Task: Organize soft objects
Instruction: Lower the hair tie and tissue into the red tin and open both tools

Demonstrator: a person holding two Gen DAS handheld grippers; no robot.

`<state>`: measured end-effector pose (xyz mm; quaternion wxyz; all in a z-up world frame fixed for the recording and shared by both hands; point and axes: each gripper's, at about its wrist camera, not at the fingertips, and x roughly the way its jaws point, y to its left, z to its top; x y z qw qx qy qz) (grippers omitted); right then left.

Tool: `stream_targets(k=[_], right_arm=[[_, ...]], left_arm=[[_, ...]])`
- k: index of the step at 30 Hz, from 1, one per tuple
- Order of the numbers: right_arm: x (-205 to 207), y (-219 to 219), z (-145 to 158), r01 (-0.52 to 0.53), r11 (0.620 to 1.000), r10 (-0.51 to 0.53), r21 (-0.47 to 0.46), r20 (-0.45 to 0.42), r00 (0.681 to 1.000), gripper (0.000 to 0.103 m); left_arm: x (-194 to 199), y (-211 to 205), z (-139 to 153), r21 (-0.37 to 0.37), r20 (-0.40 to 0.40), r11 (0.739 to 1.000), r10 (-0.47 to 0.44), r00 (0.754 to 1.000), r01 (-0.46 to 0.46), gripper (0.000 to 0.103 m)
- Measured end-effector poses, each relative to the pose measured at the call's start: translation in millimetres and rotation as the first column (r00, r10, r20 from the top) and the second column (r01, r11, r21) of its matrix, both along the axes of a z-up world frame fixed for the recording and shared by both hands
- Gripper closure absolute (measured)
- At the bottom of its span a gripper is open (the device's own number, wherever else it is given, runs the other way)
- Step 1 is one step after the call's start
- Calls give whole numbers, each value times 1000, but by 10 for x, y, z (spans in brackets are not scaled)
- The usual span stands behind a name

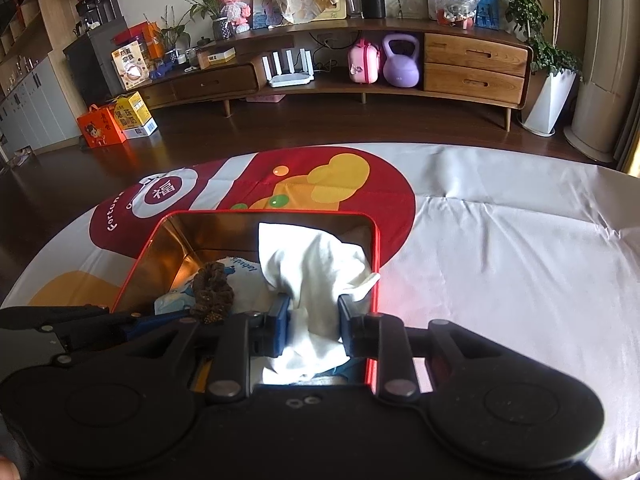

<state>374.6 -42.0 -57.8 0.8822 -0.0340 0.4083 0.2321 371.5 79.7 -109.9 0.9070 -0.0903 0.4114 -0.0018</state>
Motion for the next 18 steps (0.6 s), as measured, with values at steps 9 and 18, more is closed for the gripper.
stream_targets(k=[9,18], right_arm=[[-63,-47,76,10,1000,-10,8,5,1000,61],[-202,-130,239,10,999,-11,42,37,999,45]], left_arm=[[-29,-26,60,26,-6,1000,3,1000,-3,82],[-141,-22,189,16,8,1000,6,1000,-6,76]])
